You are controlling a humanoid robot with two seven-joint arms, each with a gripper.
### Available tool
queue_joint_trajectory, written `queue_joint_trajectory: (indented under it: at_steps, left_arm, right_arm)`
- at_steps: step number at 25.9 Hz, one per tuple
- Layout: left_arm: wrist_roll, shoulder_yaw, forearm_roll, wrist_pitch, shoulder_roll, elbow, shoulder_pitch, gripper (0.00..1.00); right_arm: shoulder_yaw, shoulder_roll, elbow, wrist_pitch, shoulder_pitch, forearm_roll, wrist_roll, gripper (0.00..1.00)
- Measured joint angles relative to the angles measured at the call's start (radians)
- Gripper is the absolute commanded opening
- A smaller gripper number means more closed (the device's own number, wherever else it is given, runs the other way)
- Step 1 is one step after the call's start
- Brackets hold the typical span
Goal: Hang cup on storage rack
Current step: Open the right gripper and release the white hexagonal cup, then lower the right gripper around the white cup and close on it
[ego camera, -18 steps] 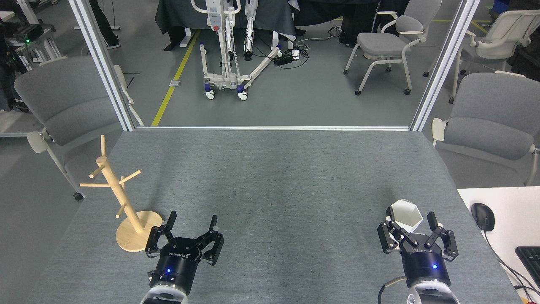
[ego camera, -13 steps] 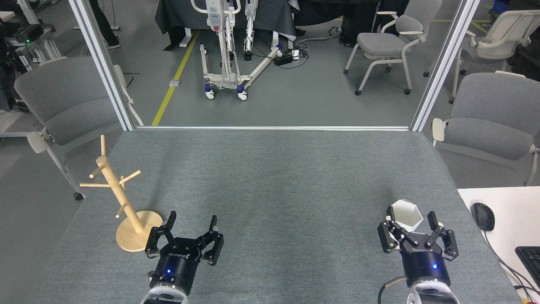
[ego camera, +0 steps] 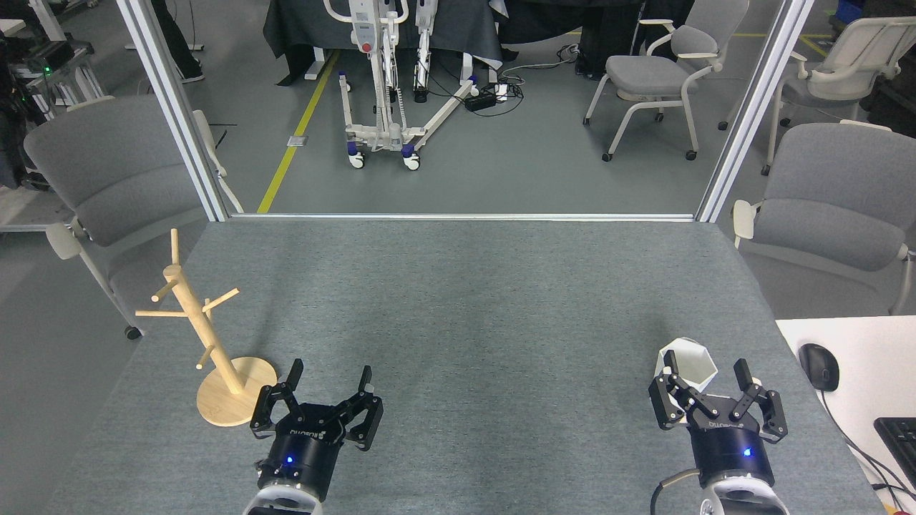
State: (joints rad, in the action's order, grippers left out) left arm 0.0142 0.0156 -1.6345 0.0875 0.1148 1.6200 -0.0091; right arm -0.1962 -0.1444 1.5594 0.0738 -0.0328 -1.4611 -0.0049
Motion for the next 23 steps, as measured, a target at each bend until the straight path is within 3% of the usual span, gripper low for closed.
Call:
queue_joint_trajectory:
  at_steps: [6, 17, 23]
  left_arm:
    - [0.011, 0.014, 0.002, 0.0, -0.001, 0.0, 0.0, 0.99]
    - [0.012, 0.015, 0.002, 0.002, -0.004, -0.003, 0.0, 0.99]
    - [0.012, 0.013, 0.002, 0.002, -0.005, -0.003, 0.002, 0.99]
  right_arm:
    - [-0.044, -0.064, -0.096, 0.052, -0.003, 0.02, 0.001, 0.99]
    - [-0.046, -0.119, -0.253, 0.007, -0.039, 0.02, -0.004, 0.99]
    - [-0.041, -0.154, -0.287, 0.112, -0.064, 0.016, -0.006, 0.99]
